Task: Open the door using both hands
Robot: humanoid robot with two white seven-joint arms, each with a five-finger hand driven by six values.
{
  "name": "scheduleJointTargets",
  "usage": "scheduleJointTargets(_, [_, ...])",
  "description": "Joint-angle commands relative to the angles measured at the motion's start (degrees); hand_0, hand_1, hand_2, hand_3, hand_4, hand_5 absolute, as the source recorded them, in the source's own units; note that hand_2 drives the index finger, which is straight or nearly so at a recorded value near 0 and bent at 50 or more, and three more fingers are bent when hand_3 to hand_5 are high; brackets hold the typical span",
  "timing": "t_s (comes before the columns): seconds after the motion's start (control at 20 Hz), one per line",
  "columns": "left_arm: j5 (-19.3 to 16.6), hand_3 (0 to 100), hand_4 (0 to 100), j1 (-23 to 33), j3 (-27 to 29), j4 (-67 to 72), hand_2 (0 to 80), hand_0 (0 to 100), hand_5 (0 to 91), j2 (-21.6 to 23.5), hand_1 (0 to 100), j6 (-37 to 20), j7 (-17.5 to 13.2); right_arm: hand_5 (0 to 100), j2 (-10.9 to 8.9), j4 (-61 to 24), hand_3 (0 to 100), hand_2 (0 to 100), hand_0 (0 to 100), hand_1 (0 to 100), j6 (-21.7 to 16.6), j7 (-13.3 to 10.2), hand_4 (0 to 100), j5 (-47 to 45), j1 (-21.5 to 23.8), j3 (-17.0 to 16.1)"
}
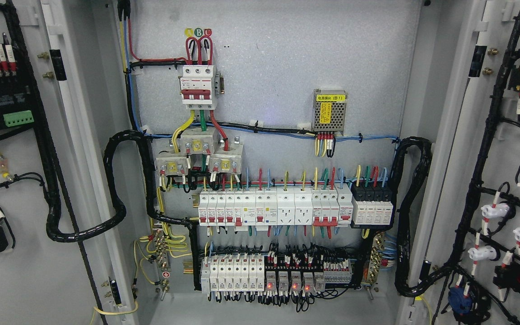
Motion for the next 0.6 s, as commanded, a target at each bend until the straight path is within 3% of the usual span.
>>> scheduleJointTargets(0.0, [-2.91,3,4,2.16,-8.39,-2.63,2.8,30,0.0,-5.81,0,-0.23,0.79,0,4.96,0.93,0,0,22,0,-0.46,-0.92,0,1.85,-0.12,4.54])
scheduleJointTargets(0.55, [-3.26,3,4,1.63,-8.22,-2.72,2.7,30,0.0,-6.16,0,-0.14,0.79,0,4.96,2.87,0,0,22,0,-0.9,-0.84,0,1.76,-0.12,5.16])
